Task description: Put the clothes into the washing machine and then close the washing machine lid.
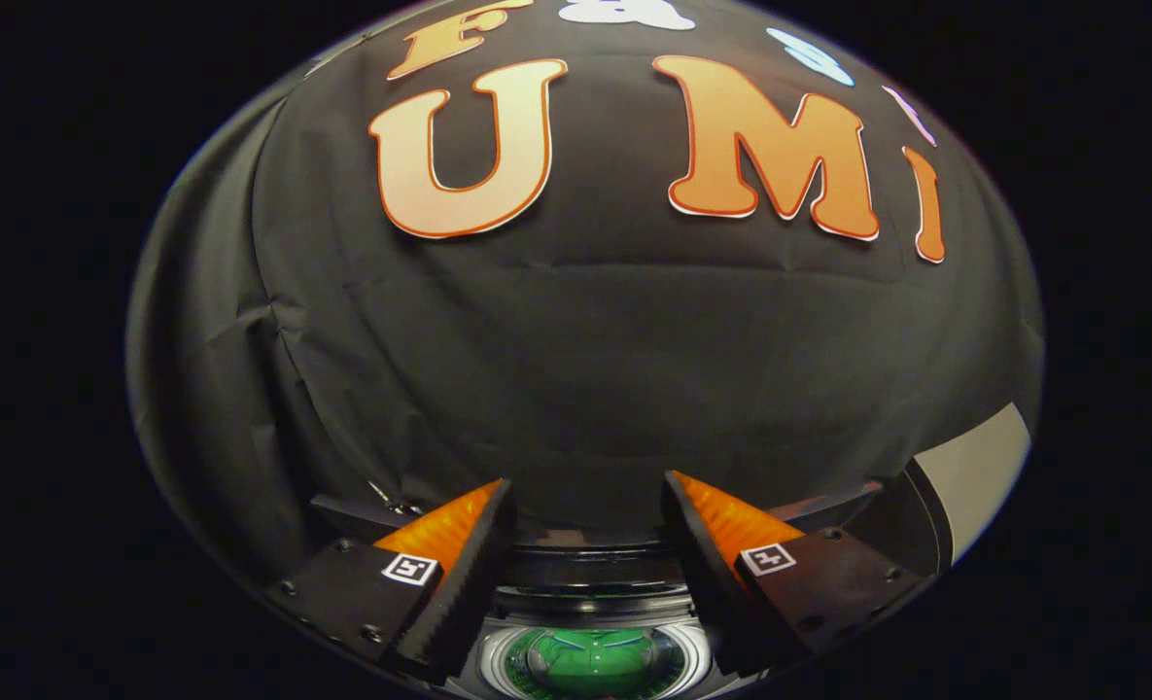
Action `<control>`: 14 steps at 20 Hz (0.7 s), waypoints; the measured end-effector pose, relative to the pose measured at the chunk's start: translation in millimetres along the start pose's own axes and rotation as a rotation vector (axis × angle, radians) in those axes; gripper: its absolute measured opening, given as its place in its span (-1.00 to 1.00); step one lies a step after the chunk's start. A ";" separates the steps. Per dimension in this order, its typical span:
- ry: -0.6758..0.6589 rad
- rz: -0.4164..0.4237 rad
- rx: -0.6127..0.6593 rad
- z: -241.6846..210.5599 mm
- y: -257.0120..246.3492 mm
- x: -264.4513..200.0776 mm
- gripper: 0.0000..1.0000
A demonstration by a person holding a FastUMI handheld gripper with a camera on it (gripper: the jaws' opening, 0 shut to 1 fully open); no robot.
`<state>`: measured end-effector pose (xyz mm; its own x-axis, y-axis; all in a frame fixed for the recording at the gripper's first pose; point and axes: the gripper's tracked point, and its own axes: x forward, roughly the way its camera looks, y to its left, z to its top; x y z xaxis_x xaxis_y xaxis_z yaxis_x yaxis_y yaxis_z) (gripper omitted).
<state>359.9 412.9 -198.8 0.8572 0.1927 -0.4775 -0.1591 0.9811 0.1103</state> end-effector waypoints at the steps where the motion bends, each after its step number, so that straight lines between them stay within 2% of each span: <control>1: -0.017 -0.001 0.005 -0.5 0.4 -4.6 0.95; 7: -0.108 -0.025 0.001 -13.6 2.0 -38.9 0.95; 14: -0.168 -0.013 -0.018 -40.6 3.7 -76.8 0.94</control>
<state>273.6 402.5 -197.1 0.9290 0.1751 -0.3259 -0.1544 0.9840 0.0887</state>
